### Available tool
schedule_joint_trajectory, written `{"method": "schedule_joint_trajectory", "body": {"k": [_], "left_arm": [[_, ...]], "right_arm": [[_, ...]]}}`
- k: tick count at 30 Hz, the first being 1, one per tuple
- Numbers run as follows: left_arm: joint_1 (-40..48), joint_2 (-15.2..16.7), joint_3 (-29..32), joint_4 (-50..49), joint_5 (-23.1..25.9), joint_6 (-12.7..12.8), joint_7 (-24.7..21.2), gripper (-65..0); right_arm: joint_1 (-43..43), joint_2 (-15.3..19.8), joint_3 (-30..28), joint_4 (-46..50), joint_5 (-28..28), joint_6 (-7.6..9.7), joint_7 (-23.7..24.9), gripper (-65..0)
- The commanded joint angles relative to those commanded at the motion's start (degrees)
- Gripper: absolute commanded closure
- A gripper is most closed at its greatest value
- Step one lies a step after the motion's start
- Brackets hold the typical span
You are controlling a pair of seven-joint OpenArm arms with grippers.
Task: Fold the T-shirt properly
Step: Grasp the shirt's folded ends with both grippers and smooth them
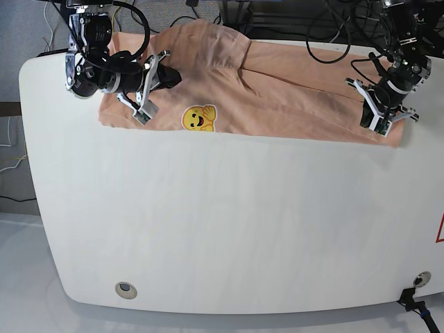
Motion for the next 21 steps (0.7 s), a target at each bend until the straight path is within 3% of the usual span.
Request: {"method": "schedule_joint_trajectory", "body": {"k": [7,11,15,21], "left_arm": [[0.1,0.0,2.0,-8.3,0.0,0.0,-0.1,0.0],[-2.6,-0.1,2.0,-12.7,0.0,0.0,-0.2,0.0],[-5.7,-0.3,2.0,-15.4,0.0,0.0,-0.2,0.0],[-8.2,-0.3,2.0,-16.7,0.1,0.0,-0.1,0.0]], "right_arm": [[-0.4,-0.2,-1.4,-0.4,-10.5,0.26,3.3,0.0],[2.4,0.0,-3.2,-6.4,-14.9,0.26,4.7,0.0],[4.9,0.1,-3.3,-13.5,-16.3,0.26,10.7,0.0],[10.5,1.1,-3.3,-21.5,-16.2,0.26,12.0,0.0]]}}
